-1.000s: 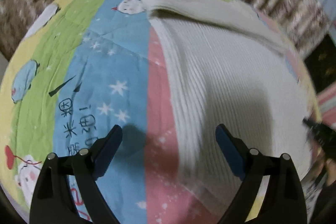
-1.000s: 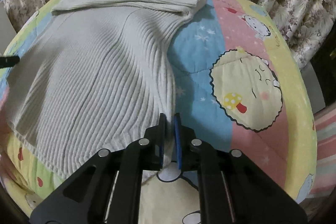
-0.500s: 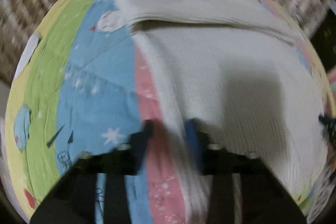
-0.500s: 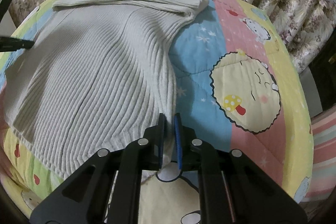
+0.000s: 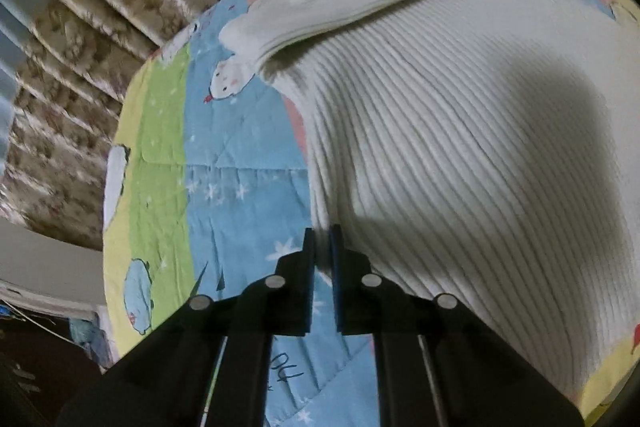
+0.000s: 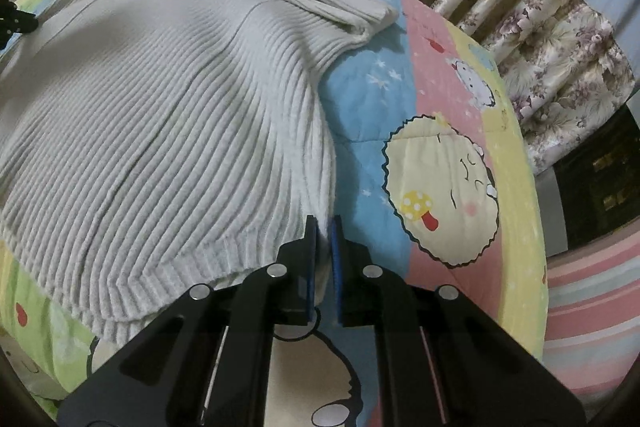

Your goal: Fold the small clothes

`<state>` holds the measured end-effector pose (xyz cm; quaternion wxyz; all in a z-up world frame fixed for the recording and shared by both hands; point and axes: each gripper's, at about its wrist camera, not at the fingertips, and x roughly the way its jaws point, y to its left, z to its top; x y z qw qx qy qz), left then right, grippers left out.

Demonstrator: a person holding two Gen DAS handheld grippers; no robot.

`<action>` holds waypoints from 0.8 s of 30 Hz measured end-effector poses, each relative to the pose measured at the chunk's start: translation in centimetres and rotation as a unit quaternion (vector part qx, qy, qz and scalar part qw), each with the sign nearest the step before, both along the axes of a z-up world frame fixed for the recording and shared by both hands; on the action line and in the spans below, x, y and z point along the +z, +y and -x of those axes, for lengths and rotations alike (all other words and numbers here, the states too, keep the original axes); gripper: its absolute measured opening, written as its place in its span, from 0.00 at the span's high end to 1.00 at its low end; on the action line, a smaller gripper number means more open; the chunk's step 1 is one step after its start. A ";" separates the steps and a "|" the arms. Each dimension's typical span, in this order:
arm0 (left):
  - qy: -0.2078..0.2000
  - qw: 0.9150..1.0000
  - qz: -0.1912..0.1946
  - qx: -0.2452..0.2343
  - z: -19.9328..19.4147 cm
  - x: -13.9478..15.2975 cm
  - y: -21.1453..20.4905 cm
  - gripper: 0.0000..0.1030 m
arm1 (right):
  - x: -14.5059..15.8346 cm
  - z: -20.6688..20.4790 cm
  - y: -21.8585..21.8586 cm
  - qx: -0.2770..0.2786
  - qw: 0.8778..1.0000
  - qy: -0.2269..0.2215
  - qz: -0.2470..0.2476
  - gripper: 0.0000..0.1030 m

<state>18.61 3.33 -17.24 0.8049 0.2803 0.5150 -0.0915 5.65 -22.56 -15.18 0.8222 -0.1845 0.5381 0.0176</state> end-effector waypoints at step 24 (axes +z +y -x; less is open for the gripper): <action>0.068 0.963 0.226 0.134 10.4 1.3 0.3 0.27 | 1.0 5.7 -1.6 -0.115 0.941 0.030 -0.317 0.41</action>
